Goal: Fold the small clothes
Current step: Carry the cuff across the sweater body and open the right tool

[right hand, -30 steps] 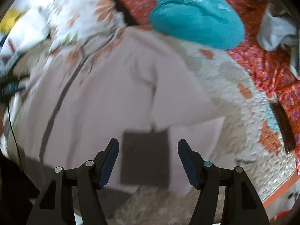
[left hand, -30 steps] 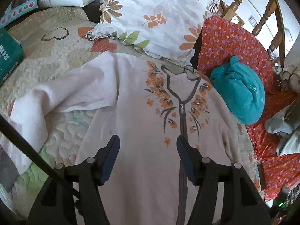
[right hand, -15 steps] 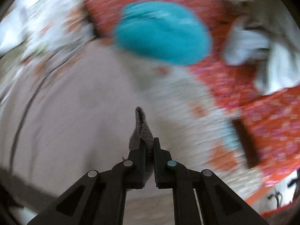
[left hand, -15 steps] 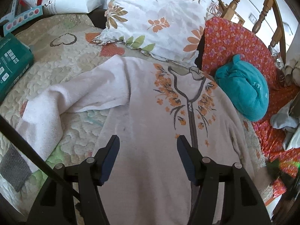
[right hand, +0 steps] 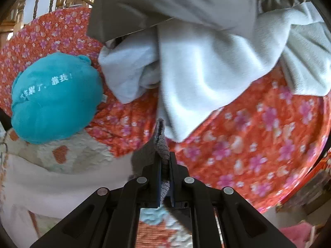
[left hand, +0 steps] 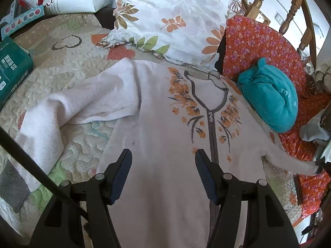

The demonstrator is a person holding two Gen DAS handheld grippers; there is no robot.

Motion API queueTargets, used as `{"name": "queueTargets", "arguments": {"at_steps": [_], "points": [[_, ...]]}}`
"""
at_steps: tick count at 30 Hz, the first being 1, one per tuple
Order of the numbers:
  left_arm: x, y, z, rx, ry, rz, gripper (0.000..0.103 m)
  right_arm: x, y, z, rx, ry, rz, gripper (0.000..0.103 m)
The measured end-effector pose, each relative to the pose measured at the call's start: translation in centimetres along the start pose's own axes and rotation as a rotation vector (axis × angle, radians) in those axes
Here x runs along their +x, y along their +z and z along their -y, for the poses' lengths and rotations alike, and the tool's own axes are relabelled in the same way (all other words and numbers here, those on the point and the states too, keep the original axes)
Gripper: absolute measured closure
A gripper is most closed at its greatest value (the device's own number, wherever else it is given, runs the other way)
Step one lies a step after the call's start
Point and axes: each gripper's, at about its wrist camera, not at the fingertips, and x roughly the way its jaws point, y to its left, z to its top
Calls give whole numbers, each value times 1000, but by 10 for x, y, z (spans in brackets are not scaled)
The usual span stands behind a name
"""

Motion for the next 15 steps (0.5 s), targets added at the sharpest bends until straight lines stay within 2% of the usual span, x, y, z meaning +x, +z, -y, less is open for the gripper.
{"name": "queueTargets", "arguments": {"at_steps": [1, 5, 8, 9, 11, 15], "points": [[0, 1, -1, -3, -4, -1, 41, -2, -2, -6, -2, 33, -1, 98], [-7, 7, -6, -19, -7, 11, 41, -14, -14, -69, -46, 212, -20, 98], [-18, 16, -13, -39, 7, 43, 40, -20, -31, -137, -87, 382, -48, 97], [-23, 19, -17, -45, 15, 58, 39, -25, -39, -170, -99, 469, -72, 97], [-32, 26, -26, -58, 42, 89, 36, -30, -52, -212, -122, 567, -98, 97], [-52, 43, -50, -85, 143, 168, 35, -52, -96, -322, -226, 751, -156, 97]]}}
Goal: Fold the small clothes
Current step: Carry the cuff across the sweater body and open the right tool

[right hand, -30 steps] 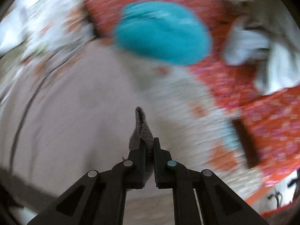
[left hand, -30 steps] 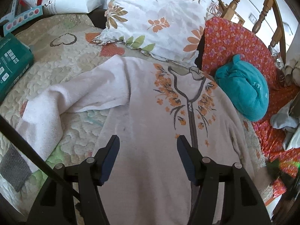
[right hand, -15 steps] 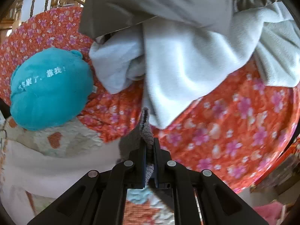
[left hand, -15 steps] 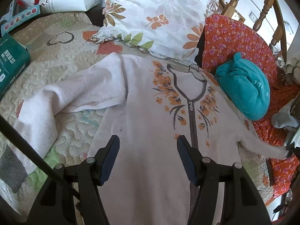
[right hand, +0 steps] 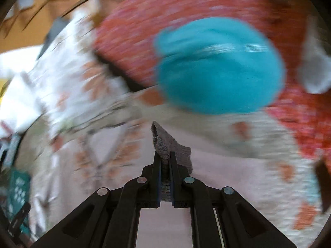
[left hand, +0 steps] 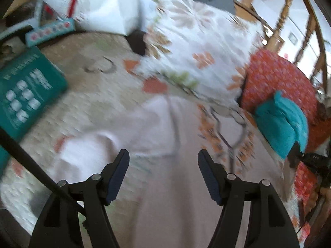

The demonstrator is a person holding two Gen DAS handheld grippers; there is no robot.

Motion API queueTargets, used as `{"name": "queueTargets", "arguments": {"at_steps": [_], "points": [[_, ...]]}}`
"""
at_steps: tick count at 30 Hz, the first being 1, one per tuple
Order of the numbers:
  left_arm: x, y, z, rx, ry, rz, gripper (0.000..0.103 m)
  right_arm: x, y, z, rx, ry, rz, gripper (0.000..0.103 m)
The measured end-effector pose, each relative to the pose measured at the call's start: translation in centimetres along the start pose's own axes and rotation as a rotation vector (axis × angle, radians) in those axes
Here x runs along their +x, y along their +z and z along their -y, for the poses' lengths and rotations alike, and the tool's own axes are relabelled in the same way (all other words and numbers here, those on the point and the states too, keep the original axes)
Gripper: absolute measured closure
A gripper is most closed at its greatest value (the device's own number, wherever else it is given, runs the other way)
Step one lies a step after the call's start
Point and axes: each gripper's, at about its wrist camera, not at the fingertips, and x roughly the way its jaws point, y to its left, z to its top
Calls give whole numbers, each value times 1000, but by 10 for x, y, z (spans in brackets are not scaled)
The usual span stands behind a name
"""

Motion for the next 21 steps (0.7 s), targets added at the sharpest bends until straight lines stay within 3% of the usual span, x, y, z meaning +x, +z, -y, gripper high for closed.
{"name": "queueTargets", "arguments": {"at_steps": [3, 9, 21], "points": [[-10, 14, -23, -33, 76, 57, 34, 39, -19, -65, -77, 87, -49, 97], [-20, 36, -66, -124, 124, 84, 33, 99, -45, -157, -204, 168, -119, 97], [-23, 48, -101, -201, 157, 79, 32, 186, -87, -246, -314, 147, -219, 97]]}}
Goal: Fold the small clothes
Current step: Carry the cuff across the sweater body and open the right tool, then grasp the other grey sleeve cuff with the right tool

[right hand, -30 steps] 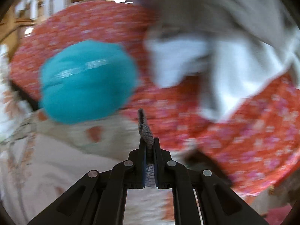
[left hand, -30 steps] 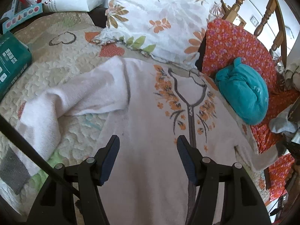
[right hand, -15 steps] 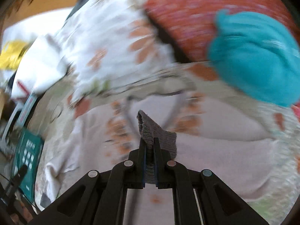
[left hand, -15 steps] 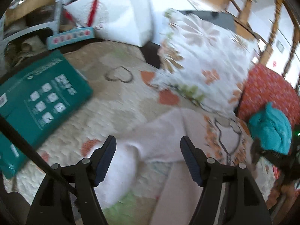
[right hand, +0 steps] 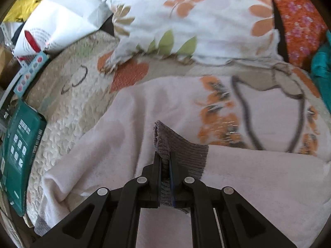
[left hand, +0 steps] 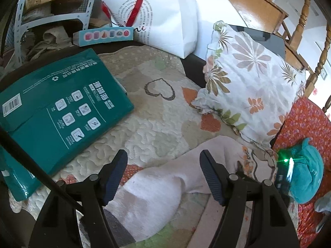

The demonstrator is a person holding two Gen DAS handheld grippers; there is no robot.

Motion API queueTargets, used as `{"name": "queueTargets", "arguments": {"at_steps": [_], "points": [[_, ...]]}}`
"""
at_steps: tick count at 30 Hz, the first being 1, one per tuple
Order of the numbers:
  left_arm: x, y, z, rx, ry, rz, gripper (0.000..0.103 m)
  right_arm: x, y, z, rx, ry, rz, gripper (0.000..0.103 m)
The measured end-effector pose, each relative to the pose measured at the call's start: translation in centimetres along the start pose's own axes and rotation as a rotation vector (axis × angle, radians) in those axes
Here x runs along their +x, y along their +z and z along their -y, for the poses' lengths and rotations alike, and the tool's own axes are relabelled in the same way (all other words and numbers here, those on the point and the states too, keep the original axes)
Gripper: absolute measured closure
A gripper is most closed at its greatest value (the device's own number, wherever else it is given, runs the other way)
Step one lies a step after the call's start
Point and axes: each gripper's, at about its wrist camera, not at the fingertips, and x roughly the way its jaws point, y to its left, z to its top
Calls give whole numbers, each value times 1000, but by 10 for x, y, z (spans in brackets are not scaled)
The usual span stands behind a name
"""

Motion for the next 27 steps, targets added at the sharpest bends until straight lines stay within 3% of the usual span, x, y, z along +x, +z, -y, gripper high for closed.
{"name": "queueTargets", "arguments": {"at_steps": [6, 10, 13, 15, 17, 19, 20, 21, 23, 27], "points": [[6, 2, -10, -41, 16, -14, 32, 24, -3, -7, -4, -19, -12, 93], [11, 1, -12, -55, 26, -33, 32, 13, -4, -9, -33, -20, 14, 91], [14, -2, -8, -54, 9, -55, 32, -21, -9, -8, -86, -39, 85, 69], [14, -4, -5, -51, -10, -63, 32, -51, -19, -1, -147, -141, 173, 35], [13, -6, 1, -38, -8, -58, 32, -67, -31, 9, -199, -237, 214, 23], [12, -8, 9, -13, -4, -55, 31, -74, -48, 35, -228, -305, 156, 24], [12, -10, 12, -1, -1, -55, 31, -76, -55, 50, -215, -319, 120, 29], [13, -11, 15, 15, -3, -55, 31, -82, -66, 74, -175, -318, 101, 46], [15, -14, 19, 28, -1, -64, 31, -92, -81, 114, -97, -324, 88, 58], [18, -15, 20, 34, 11, -70, 31, -107, -111, 211, 150, -384, 78, 58]]}}
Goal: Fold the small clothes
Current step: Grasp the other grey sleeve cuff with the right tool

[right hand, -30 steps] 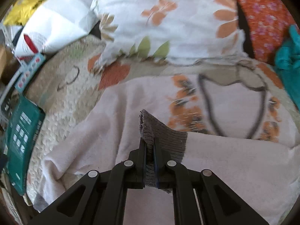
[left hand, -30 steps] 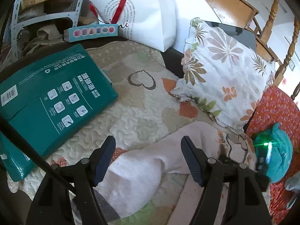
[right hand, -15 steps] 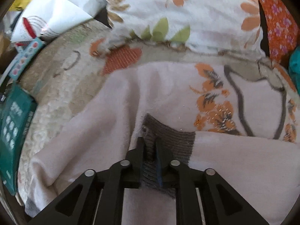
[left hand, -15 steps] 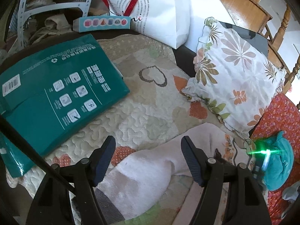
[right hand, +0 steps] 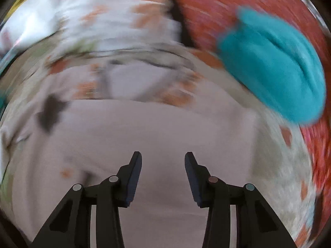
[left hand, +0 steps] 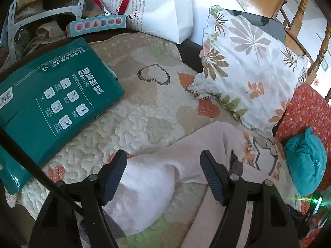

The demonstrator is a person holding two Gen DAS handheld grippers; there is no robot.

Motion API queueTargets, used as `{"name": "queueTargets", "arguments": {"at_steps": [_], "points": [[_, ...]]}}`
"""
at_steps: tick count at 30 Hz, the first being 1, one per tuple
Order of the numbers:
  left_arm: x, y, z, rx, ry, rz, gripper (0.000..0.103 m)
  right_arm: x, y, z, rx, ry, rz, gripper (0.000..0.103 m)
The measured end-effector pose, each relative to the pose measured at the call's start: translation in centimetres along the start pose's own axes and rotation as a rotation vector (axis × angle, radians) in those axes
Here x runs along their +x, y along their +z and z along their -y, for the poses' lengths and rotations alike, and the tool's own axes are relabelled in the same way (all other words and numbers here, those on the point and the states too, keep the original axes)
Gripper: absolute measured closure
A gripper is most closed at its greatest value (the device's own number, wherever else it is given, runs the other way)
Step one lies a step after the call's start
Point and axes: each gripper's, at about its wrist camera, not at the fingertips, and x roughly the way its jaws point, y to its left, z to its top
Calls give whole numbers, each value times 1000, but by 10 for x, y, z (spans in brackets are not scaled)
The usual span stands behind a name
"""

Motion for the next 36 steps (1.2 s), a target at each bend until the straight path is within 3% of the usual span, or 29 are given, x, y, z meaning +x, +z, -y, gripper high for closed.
{"name": "queueTargets", "arguments": {"at_steps": [3, 5, 7, 10, 13, 17, 21, 27, 34, 35, 36], "points": [[1, 3, -6, -6, 20, -3, 31, 24, -7, 47, 139, -40, -64, 53], [-1, 6, -19, -31, 48, 7, 31, 24, -8, 57, 195, -21, -60, 50], [-4, 7, -33, -68, 80, 27, 31, 10, -6, 45, 171, -32, -22, 50], [-11, 9, -63, -141, 155, 73, 30, -22, -5, -14, 21, 71, 49, 50], [-23, 10, -97, -225, 209, 117, 30, -54, -19, -99, -201, 242, 102, 50], [-44, 12, -137, -327, 301, 176, 30, -94, -64, -221, -499, 489, 118, 50], [-67, 11, -176, -420, 356, 233, 30, -124, -116, -307, -728, 624, 145, 49], [-91, 9, -216, -512, 408, 288, 30, -144, -182, -383, -1009, 639, 221, 42], [-92, 5, -235, -577, 381, 271, 30, -113, -186, -413, -1009, 570, 205, 42], [-89, 6, -234, -574, 370, 264, 30, -108, -183, -416, -994, 574, 187, 48], [-88, 6, -232, -569, 363, 261, 30, -102, -180, -415, -971, 597, 150, 67]]}}
